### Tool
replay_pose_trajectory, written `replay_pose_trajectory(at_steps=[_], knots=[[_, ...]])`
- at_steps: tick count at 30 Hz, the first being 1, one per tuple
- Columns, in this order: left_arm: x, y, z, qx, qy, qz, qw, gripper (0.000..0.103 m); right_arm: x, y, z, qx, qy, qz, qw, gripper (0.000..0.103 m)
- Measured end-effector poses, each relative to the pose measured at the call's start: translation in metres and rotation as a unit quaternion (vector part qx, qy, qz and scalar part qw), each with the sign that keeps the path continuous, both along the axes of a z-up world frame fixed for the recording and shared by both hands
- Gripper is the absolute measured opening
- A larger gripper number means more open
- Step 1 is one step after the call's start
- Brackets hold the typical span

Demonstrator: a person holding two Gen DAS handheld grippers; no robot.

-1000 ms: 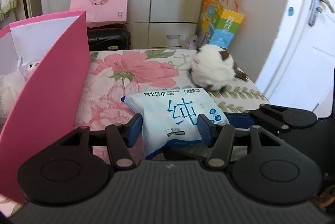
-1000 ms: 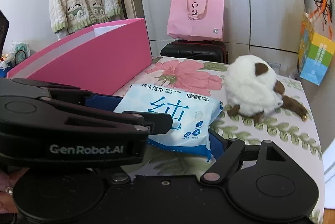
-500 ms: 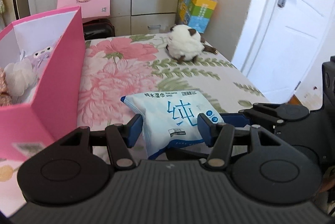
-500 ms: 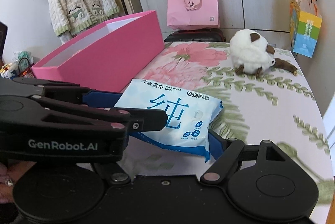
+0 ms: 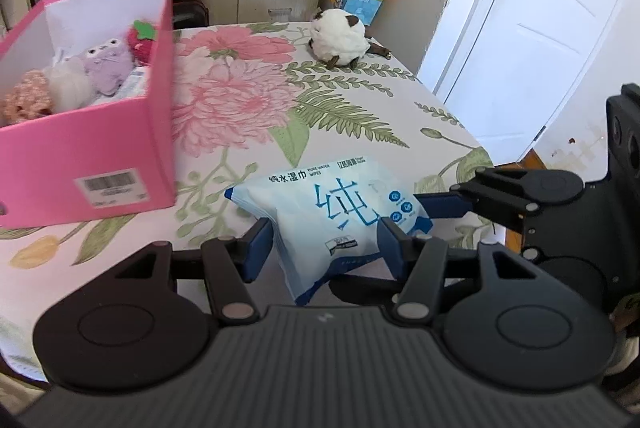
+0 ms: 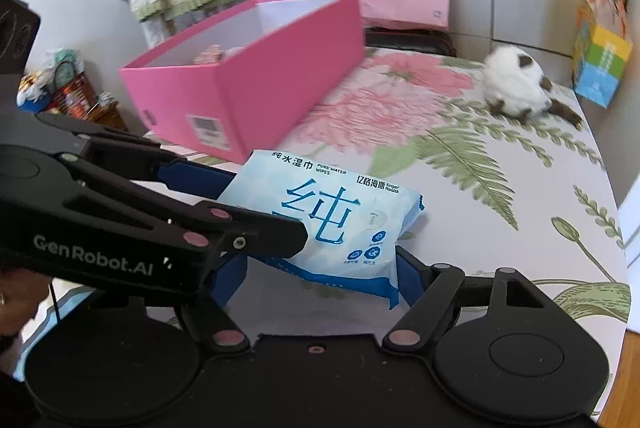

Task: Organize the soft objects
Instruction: 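Lift the wipes pack with both tools and carry it over the pink box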

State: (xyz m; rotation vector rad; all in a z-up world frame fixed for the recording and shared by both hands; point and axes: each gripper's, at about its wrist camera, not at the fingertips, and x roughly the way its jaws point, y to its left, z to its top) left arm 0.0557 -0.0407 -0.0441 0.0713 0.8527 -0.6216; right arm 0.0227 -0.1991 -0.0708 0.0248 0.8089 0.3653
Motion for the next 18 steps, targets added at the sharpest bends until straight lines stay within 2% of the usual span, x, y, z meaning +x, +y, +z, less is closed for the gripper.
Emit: replay_pose_trajectory(at_steps=[11,16,18], knots=[[-0.036,0.049,0.048,0.035,-0.059,0.02,0.9974,0.055,-0.018,0.052,0.037,-0.023,-0.039,0.071,0.996,0.081],[-0.029,0.078,0.075,0.041,-0.085,0.054,0.994,0.055,-0.008,0.078,0.06,-0.018,-0.077,0.092,0.993,0.081],[-0.024,0.085,0.087,0.05,-0.111,0.063,0.9906,0.055,0.002,0.086,0.069,-0.006,-0.089,0.098,0.991,0.081]])
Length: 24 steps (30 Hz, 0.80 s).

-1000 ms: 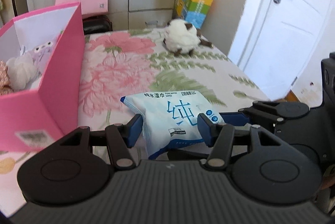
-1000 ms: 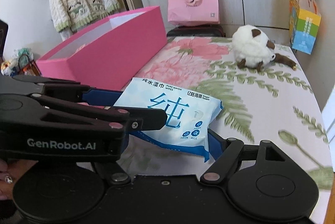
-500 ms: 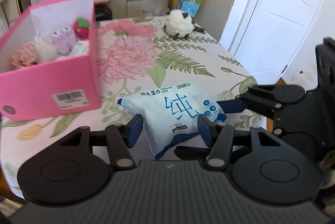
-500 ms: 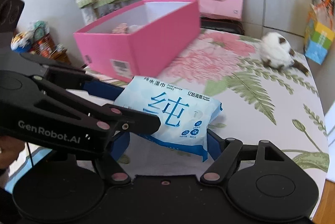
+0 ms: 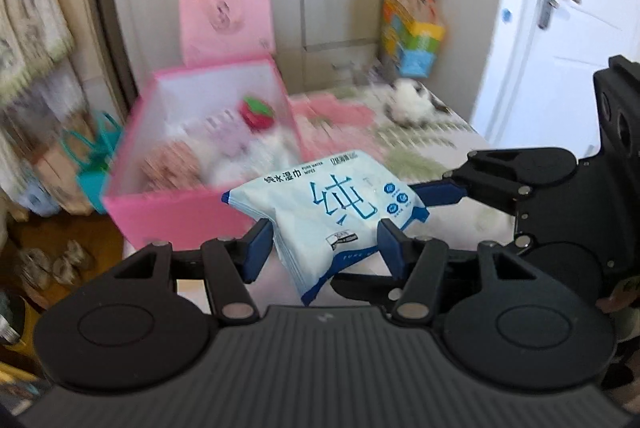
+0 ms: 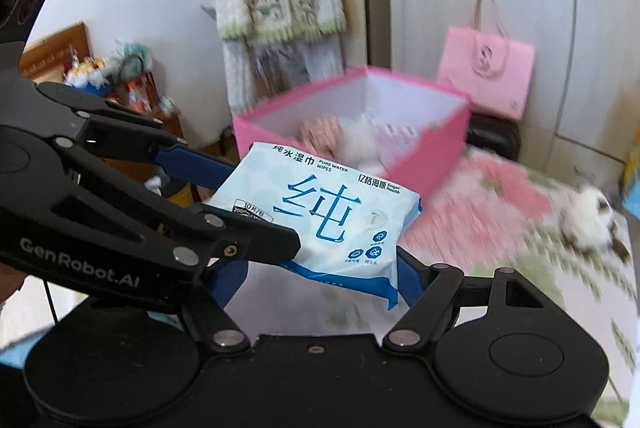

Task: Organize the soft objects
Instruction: 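Lift the wipes pack with both tools and carry it over the pink box, then lower the wipes pack into the pink box and open both tools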

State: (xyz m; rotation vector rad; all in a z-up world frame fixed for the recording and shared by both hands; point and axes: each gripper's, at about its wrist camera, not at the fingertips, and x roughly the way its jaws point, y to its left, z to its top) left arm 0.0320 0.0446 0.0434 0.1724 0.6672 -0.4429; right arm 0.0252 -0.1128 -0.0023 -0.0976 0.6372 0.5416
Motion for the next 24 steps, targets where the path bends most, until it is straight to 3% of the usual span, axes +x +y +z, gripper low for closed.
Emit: replay_pose_trajectory(at_steps=[4,10,18,24], knots=[[0.015,0.01,0.021,0.008,-0.045,0.014,0.9989,0.055,0.025,0.014,0.018,0.013,-0.029,0.012,0.999,0.081],[0.057,0.026,0.031,-0.016,-0.073,0.029,0.9967,0.055,0.073,0.027,0.033,0.021,-0.048,0.02,0.998,0.081],[0.13,0.03,0.011,-0.04,-0.049,0.037,0.9973,0.056,0.14,0.034,0.018,0.022,-0.024,0.003,0.999,0.081],[0.155,0.032,-0.004,-0.043,-0.031,0.042,0.9977,0.056,0.167,0.037,0.005,0.004,-0.011,0.01,1.0,0.081]])
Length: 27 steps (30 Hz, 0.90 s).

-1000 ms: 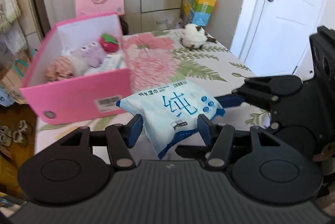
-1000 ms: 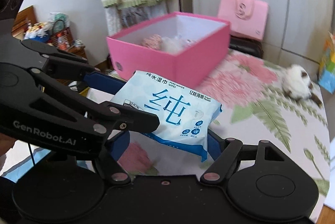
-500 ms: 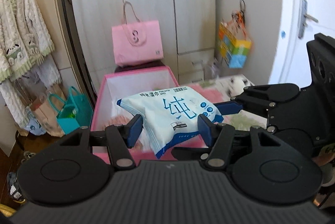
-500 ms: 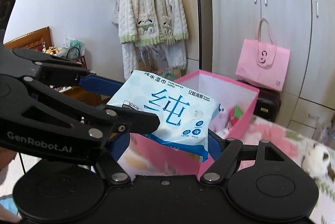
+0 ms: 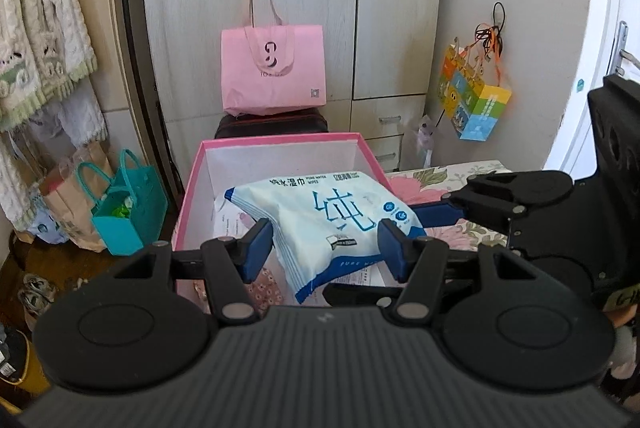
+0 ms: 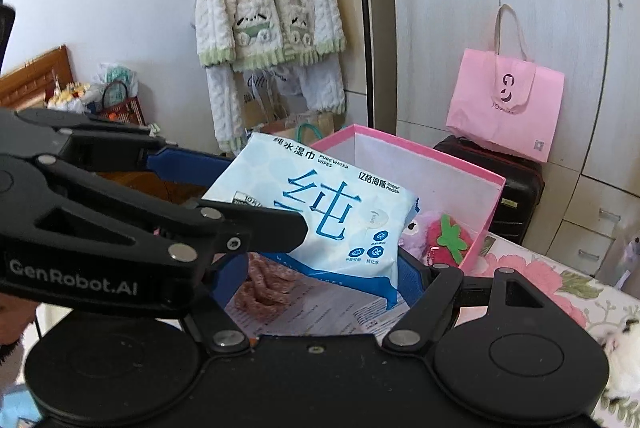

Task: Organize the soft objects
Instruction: 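Lower the wipes pack into the pink box and open both tools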

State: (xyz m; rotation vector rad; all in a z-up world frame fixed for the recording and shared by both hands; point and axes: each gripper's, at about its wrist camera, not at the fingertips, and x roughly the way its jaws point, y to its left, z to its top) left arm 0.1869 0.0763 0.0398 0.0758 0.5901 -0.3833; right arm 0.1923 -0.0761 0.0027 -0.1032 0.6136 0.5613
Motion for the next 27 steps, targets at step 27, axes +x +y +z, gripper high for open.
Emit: replay_pose_trajectory(at_steps=[27], knots=[[-0.048,0.039,0.019,0.031,-0.025,0.009,0.9992,0.064,-0.041,0.018,0.009,-0.098,-0.043,0.014,0.994,0.08]])
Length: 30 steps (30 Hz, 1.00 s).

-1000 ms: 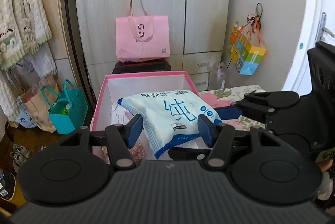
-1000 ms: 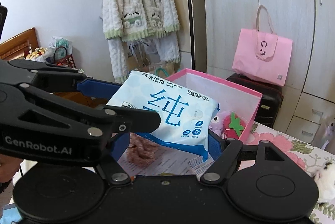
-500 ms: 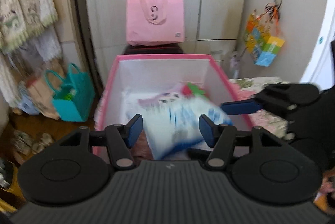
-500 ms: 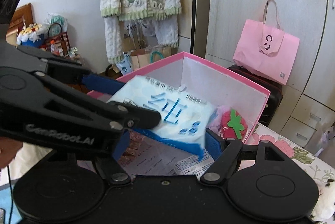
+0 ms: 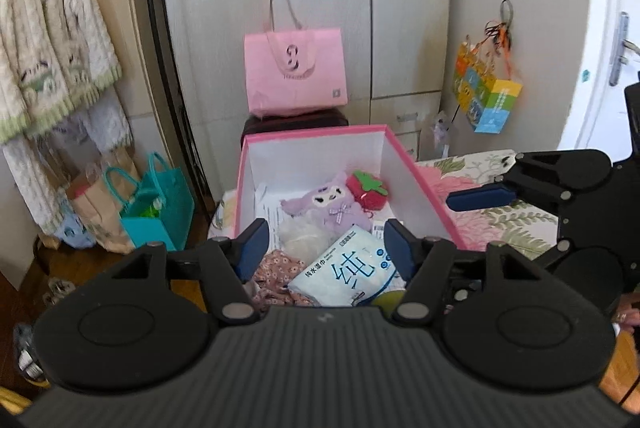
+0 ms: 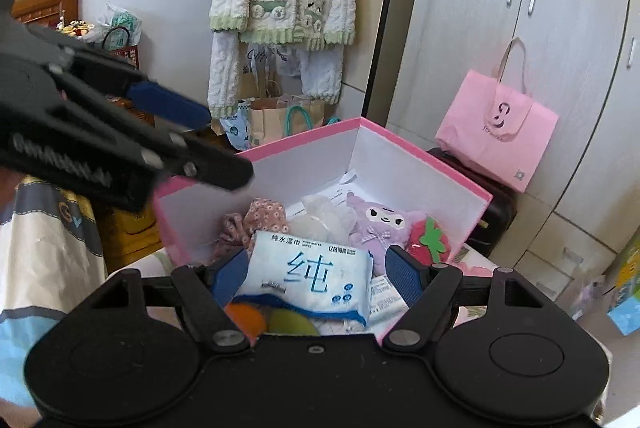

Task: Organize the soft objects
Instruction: 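Lower the wipes pack into the pink box and open both tools, then move both tools back to the table toward the white plush toy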

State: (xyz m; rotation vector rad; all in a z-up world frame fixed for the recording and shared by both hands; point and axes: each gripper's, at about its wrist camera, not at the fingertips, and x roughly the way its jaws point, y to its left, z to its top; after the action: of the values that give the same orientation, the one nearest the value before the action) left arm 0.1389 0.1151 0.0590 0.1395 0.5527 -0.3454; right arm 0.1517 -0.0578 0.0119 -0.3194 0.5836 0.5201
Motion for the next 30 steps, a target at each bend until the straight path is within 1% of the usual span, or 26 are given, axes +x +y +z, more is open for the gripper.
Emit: replay_pose_trajectory(at_steps=[4,6,11,17,20,22,24,27,30], knots=[[-0.026,0.002,0.014,-0.003,-0.007,-0.018,0.9998,0.065,-0.028,-0.004,0.012,-0.007,-0.016,0.002,1.0,0.08],[-0.037,0.001,0.017,0.002,-0.003,-0.025,0.9997,0.066,-0.042,-0.006,0.018,-0.012,-0.02,0.006,1.0,0.08],[-0.066,-0.005,0.019,0.014,0.006,-0.05,0.9986,0.066,-0.076,-0.013,0.031,-0.028,-0.031,0.01,0.999,0.081],[-0.093,-0.02,0.016,0.022,0.012,-0.086,0.996,0.07,-0.111,-0.041,0.04,-0.016,-0.03,-0.001,0.999,0.081],[-0.1,-0.037,0.008,0.039,0.021,-0.114,0.9924,0.073,-0.126,-0.062,0.038,-0.008,-0.026,-0.015,1.0,0.081],[-0.101,-0.052,-0.001,0.055,0.033,-0.13,0.9895,0.073,-0.135,-0.077,0.034,-0.003,-0.021,-0.015,1.0,0.082],[-0.101,-0.068,-0.009,0.063,0.043,-0.149,0.9858,0.073,-0.14,-0.095,0.026,0.007,-0.011,-0.033,0.999,0.082],[-0.099,-0.09,-0.018,0.069,0.057,-0.172,0.981,0.073,-0.146,-0.119,0.013,0.013,-0.006,-0.067,0.998,0.082],[-0.096,-0.11,-0.026,0.062,0.058,-0.193,0.9775,0.073,-0.149,-0.145,-0.001,0.035,0.002,-0.092,0.995,0.082]])
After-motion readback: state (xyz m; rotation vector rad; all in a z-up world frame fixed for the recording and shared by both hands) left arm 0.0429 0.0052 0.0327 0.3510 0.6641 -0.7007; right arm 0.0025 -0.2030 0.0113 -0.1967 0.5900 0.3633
